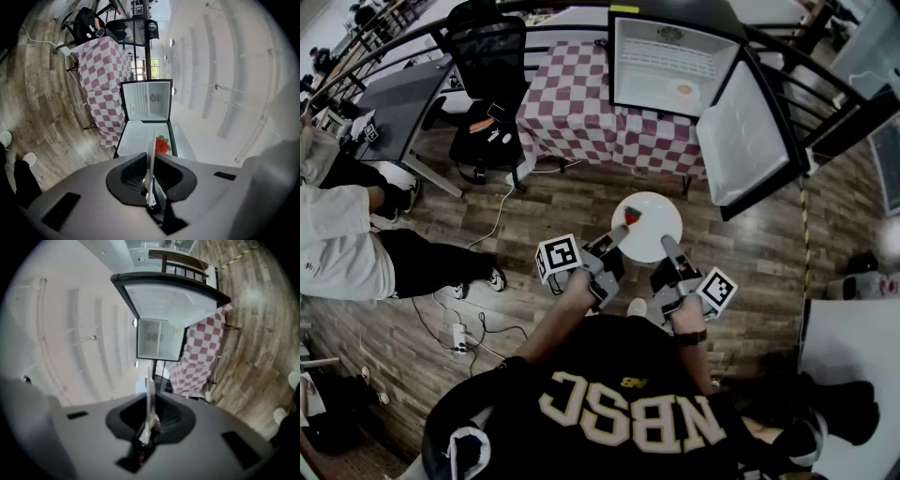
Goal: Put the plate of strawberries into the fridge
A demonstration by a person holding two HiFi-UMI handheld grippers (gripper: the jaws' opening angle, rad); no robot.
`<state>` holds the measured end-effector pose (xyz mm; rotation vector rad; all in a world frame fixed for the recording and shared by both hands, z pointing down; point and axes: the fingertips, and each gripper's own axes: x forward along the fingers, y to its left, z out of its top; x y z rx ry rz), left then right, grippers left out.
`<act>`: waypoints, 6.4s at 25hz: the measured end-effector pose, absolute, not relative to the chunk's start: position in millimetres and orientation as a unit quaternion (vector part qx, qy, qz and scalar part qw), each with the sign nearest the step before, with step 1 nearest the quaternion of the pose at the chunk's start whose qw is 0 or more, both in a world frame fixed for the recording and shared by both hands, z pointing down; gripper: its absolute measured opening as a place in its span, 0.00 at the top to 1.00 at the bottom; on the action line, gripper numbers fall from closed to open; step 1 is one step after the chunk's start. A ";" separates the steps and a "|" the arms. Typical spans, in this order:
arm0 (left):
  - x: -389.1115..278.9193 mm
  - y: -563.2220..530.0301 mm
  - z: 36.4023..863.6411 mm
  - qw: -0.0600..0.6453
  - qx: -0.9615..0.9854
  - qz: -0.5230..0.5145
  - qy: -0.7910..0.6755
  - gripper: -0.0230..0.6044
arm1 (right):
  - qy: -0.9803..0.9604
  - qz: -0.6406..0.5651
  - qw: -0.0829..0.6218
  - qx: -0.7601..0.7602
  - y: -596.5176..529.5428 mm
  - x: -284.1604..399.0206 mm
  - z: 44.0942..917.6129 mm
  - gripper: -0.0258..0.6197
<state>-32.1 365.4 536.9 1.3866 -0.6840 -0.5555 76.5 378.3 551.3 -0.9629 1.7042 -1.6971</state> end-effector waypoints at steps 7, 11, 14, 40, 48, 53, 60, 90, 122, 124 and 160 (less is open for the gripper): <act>-7.6 343.9 540.9 0.674 0.619 -0.255 -0.314 0.90 | 0.637 -0.635 0.274 -0.341 354.0 99.4 549.3 0.89; 9.0 339.5 541.4 0.673 0.617 -0.257 -0.317 0.90 | 0.641 -0.636 0.269 -0.336 347.8 115.2 551.3 0.89; 23.7 338.9 545.1 0.674 0.615 -0.252 -0.321 0.90 | 0.641 -0.636 0.268 -0.335 346.8 129.6 554.1 0.89; 27.8 261.7 581.3 0.698 0.597 -0.223 -0.328 0.90 | 0.600 -0.651 0.298 -0.357 268.4 135.0 577.2 0.89; -10.2 150.5 548.4 0.680 0.638 -0.208 -0.296 0.90 | 0.615 -0.613 0.331 -0.369 162.3 96.7 553.0 0.89; -37.9 103.2 544.1 0.701 0.624 -0.218 -0.268 0.90 | 0.622 -0.601 0.327 -0.382 118.5 68.7 545.6 0.89; -39.9 63.1 536.9 0.708 0.628 -0.217 -0.239 0.90 | 0.635 -0.581 0.319 -0.397 85.3 60.7 534.0 0.89; 13.3 -126.1 538.4 0.677 0.601 -0.269 -0.329 0.90 | 0.657 -0.606 0.279 -0.350 -122.2 114.3 541.3 0.89; 1.4 -236.1 581.5 0.708 0.580 -0.215 -0.341 0.90 | 0.608 -0.611 0.281 -0.422 -226.5 109.8 571.1 0.89; -0.2 -241.8 581.8 0.706 0.581 -0.213 -0.345 0.90 | 0.601 -0.612 0.286 -0.428 -231.9 114.4 573.2 0.89; -3.6 -239.7 566.8 0.653 0.648 -0.207 -0.333 0.77 | 0.677 -0.517 0.268 -0.451 -238.5 121.6 548.2 0.64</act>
